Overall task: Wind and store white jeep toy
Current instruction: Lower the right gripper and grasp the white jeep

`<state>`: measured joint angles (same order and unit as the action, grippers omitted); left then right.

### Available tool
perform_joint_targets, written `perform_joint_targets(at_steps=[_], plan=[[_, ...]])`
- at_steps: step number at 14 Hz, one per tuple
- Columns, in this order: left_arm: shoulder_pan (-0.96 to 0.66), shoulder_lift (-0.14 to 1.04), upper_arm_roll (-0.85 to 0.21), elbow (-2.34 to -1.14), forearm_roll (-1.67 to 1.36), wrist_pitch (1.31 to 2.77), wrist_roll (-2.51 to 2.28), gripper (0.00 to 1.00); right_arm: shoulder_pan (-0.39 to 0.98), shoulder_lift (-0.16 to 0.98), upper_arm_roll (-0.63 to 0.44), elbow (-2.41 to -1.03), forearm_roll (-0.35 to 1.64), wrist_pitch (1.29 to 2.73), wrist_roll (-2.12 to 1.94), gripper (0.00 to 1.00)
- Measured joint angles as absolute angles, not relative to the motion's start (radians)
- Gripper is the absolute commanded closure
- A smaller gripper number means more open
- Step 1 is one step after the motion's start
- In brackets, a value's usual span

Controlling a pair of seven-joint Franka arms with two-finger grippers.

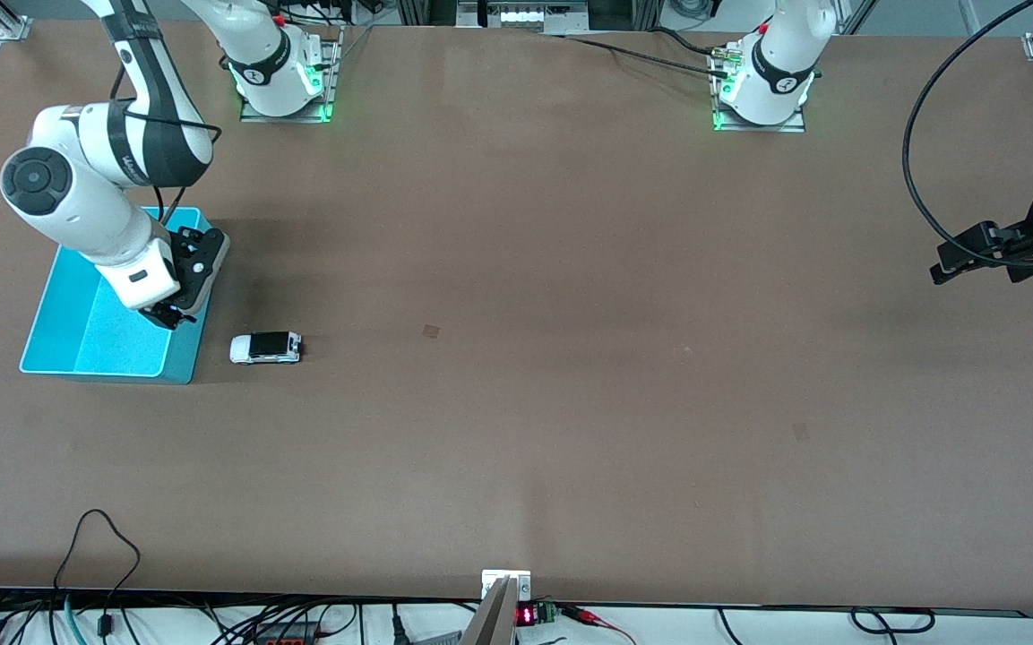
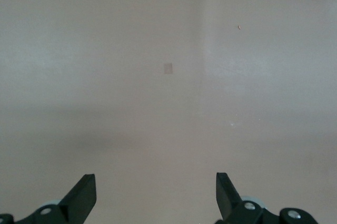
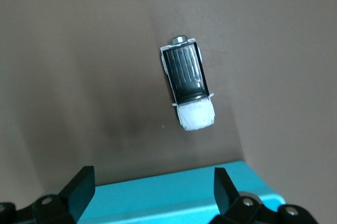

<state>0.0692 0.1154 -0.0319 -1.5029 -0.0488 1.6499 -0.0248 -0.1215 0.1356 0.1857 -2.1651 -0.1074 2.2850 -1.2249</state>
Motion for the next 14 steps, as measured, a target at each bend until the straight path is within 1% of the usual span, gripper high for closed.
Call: perform_joint_targets(at_steps=[9, 14], plan=[[0.070, 0.102, -0.031, -1.524, -0.049, 1.652, -0.025, 0.00, -0.122, 0.291, 0.190, -2.156, -0.107, 2.473, -1.400, 0.00], [0.070, 0.102, -0.031, -1.525, -0.049, 1.655, -0.025, 0.00, -0.122, 0.358, 0.195, -2.128, -0.107, 2.523, -1.421, 0.00]])
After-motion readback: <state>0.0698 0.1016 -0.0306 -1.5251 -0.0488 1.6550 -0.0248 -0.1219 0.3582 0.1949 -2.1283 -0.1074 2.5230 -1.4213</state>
